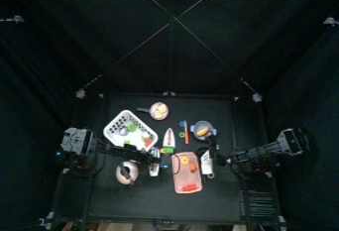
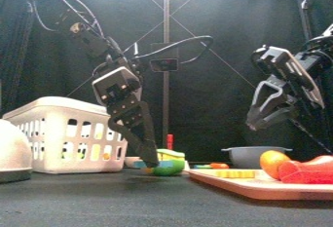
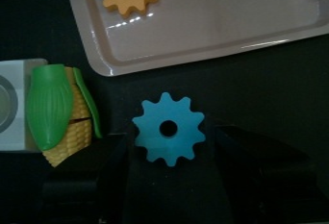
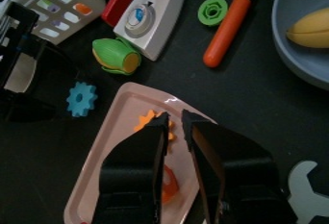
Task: Put blue gear lower
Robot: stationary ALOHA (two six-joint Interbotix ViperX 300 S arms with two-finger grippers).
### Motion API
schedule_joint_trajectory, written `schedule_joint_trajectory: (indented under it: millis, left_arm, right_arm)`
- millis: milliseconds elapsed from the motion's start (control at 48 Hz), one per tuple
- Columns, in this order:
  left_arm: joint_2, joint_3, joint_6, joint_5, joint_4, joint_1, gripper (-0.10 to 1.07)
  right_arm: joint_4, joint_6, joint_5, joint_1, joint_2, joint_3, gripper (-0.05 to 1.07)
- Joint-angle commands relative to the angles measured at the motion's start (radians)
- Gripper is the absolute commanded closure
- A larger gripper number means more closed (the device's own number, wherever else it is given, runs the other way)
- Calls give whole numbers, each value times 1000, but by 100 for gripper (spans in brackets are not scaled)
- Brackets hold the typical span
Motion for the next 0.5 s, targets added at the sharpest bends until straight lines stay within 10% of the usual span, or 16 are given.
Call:
schedule_joint_trajectory:
  millis: [0,479]
  left_arm:
    - [-31,-8,0,-3,-2,-9,22]
    - [-87,-3,2,150,8,-146,21]
  right_arm:
    - [-3,0,2,-2,-8,-20,41]
    - [-2,-2,2,-5,-8,-23,41]
